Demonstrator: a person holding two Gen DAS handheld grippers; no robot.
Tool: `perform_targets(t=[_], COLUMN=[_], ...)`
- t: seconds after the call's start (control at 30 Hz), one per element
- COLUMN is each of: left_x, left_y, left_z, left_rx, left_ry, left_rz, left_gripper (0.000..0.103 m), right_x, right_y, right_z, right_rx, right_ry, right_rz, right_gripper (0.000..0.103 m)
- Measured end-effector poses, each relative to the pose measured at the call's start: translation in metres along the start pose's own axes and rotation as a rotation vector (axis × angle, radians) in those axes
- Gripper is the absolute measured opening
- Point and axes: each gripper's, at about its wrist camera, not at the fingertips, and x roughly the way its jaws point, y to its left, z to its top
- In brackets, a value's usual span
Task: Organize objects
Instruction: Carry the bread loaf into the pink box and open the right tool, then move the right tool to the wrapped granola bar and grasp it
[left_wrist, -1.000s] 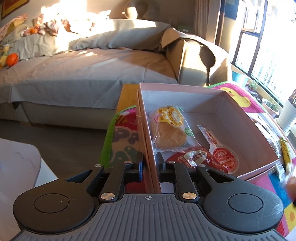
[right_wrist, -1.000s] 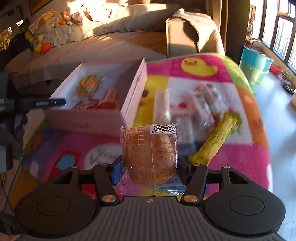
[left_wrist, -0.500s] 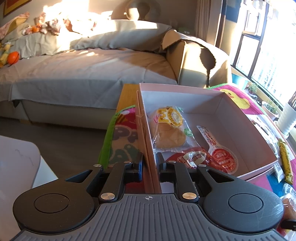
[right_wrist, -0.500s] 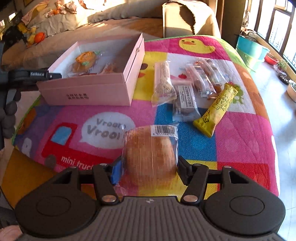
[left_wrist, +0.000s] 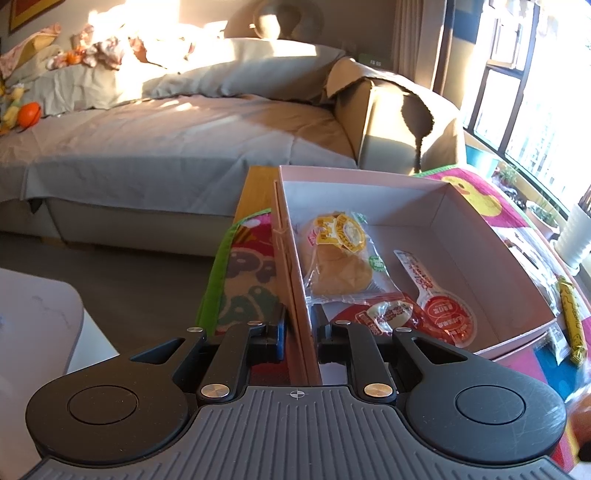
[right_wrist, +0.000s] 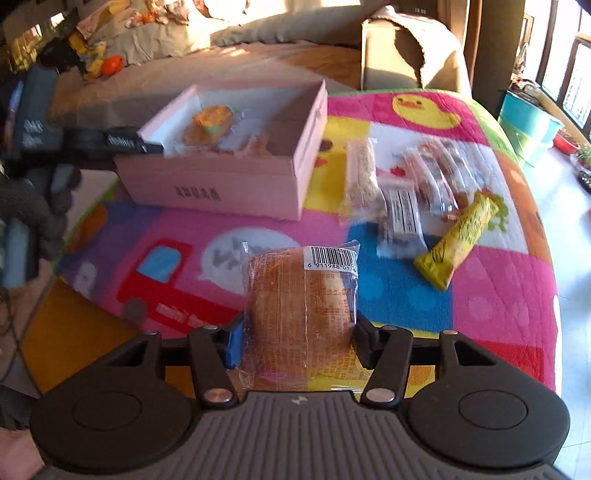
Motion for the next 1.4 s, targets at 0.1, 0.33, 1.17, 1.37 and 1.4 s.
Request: perform_targets(t=[0.1,0.33,1.17,1.37,1.4], left_x=[0.0,0.0,0.002,0.003,0.003], left_y=[0.001,0.0,0.001,-0.001,-0.002], left_z=[-0.001,0.0,0.003,0.004,0.004], left_rx=[-0.001,-0.002,0.014,0.012,0.011], left_ry=[-0.003,0.003,0.005,0.004,0.004], left_rz=[-0.004,0.0,-0.02,-0.009,-0.007], left_gripper=[0.016,0.016,0.016,0.016,0.016], right_x=[-0.02,-0.05,0.019,0.013,0.014], right_y=[-0.001,0.015,-0.031,-0.068,-0.076], right_z=[0.014,0.075,0.135,0.093,0.086], right_rx=[0.021,-0.068,0.039,0.105,0.125], right_ry=[-0.05,-0.216,-0.261,-0.228,-0.216], right_rz=[0.067,0.067,-0.12,-0.224,-0.232], right_gripper=[0.056,0.056,0.086,0.091,0.091])
